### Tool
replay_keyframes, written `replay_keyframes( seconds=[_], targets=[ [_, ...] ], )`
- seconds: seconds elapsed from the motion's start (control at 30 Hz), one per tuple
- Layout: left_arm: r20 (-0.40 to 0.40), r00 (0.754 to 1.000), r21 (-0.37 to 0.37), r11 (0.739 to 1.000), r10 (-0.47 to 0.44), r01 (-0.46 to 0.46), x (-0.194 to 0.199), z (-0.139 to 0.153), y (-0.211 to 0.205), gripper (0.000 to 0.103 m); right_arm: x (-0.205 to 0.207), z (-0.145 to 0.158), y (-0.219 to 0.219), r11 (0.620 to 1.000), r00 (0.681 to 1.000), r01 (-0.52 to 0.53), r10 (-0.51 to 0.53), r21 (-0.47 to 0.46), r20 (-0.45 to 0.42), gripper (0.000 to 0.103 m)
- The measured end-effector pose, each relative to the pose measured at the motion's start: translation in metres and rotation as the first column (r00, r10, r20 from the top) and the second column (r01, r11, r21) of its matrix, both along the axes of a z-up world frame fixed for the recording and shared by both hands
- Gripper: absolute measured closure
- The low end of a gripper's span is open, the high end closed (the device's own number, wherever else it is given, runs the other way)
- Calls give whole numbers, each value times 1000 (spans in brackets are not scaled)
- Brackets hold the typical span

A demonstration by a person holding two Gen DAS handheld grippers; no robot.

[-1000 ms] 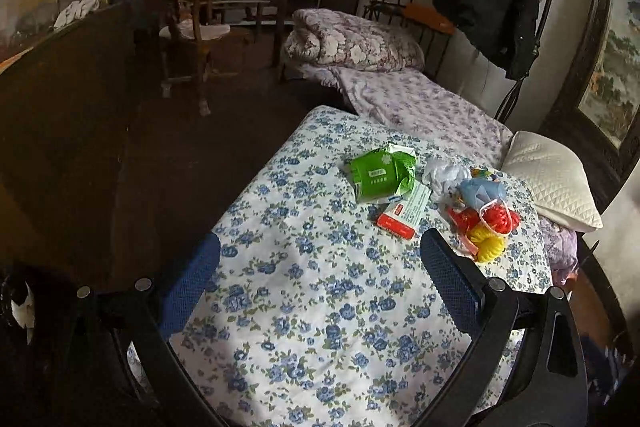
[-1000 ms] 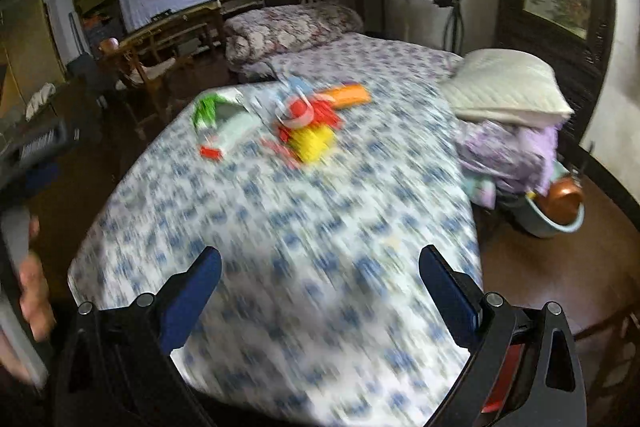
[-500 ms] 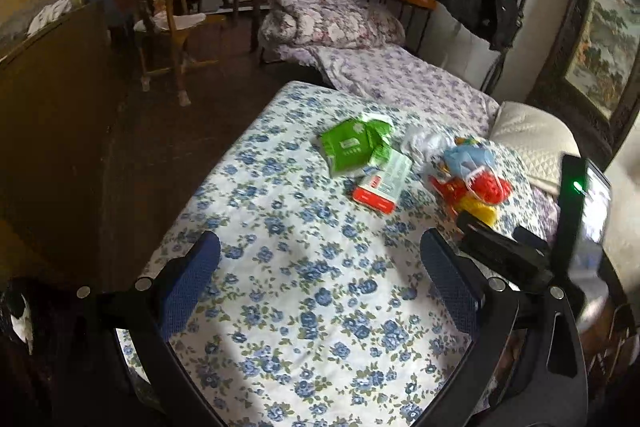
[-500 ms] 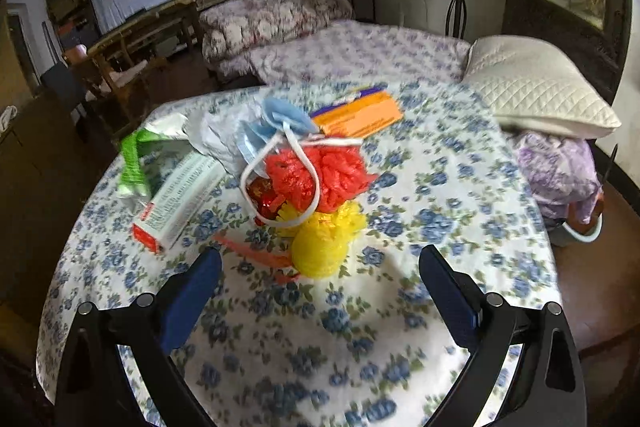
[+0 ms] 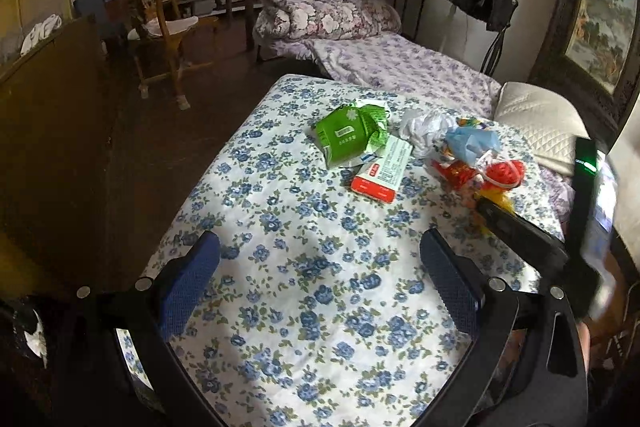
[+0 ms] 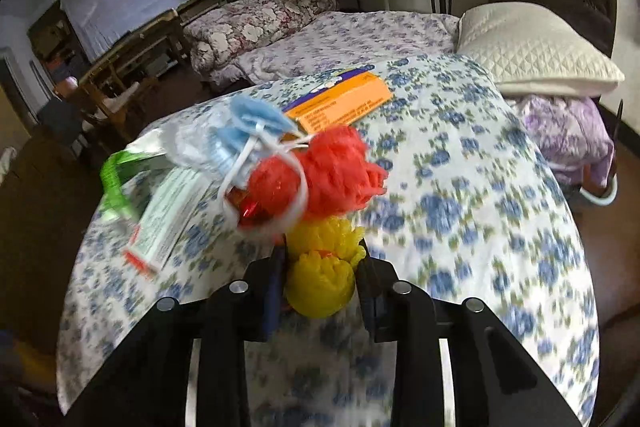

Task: Collect trash
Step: 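Grasp the yellow mesh scrubber with the right tool while the left tool grasps the green-and-white carton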

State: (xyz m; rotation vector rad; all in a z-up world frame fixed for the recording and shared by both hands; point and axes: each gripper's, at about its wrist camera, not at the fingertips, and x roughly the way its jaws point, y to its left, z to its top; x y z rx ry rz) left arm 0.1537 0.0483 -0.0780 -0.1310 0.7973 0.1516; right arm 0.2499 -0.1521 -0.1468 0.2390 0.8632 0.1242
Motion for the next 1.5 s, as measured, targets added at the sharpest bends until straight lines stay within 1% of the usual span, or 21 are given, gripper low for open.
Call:
replay_keyframes(
  seconds=[0.1,0.17,0.2,0.23,0.33,0.37,0.4,0.47,0.57,0.67,0.83,1.0,1.03,1.07,1.1,1.13,1.17,1.2,1.3,1.37,1.5],
  targets=[
    [-6,999,55,998,33,-33,19,-1,5,7,-35,-1,1,1000,999,-17,17,4,29,71],
    [-25,999,27,999,26,-26,33,-2,11,7,-53,-5,2,1000,999,-26,25,13,29,70],
    [-40,999,-20,1000,6,-7,48,-4,14,7,-59,-8,0,999,999,-31,30,32,23,69],
    [-47,999,-42,999,-3,1,57,-4,15,7,-61,-11,-1,999,999,-35,34,34,26,69],
    [-29,1000,-42,999,4,-5,80,1,12,7,-62,-11,-2,998,999,-37,35,42,34,68],
    [-20,1000,-25,1000,9,-9,87,2,9,7,-63,-11,1,999,999,-41,40,28,36,68],
    [-12,1000,19,1000,16,-16,97,3,3,7,-62,-11,1,999,998,-44,43,22,36,67],
    [-27,999,72,997,19,-17,115,-3,-7,7,-62,-11,2,999,998,-48,47,27,36,66],
    [-72,997,104,994,18,-11,135,-18,-15,7,-62,-12,-3,997,998,-49,46,63,38,66],
    [-89,995,153,988,40,-26,149,-28,-15,7,-62,-12,-5,996,998,-51,48,72,39,65],
    [-137,989,137,990,54,-35,159,-41,-6,7,-61,-12,-6,995,998,-53,50,84,39,64],
    [-142,988,105,994,55,-40,163,-48,2,8,-61,-12,-5,995,998,-53,50,82,39,64],
    [-142,988,91,995,55,-42,163,-49,5,10,-61,-12,-5,995,998,-53,50,81,39,64],
    [-140,988,86,995,60,-48,164,-50,6,15,-60,-12,-6,995,998,-53,50,81,39,64],
    [-140,988,81,995,62,-51,165,-50,7,26,-61,-12,-5,995,998,-53,50,81,39,64],
    [-143,988,73,996,55,-45,166,-51,8,34,-60,-12,-5,995,998,-53,50,80,39,64],
    [-149,988,62,997,43,-34,167,-53,9,47,-60,-12,-5,995,998,-54,51,80,39,64],
    [-152,988,60,998,38,-29,168,-53,8,57,-60,-12,-5,995,998,-53,50,80,39,64],
    [-156,987,57,998,33,-24,167,-56,10,70,-61,-12,-5,996,998,-53,50,78,39,64],
    [-144,989,60,998,41,-32,166,-54,11,74,-61,-12,-5,995,998,-53,50,79,39,64],
    [-115,992,45,998,59,-54,159,-47,18,74,-61,-12,-4,995,998,-53,50,79,39,63]
  ],
)
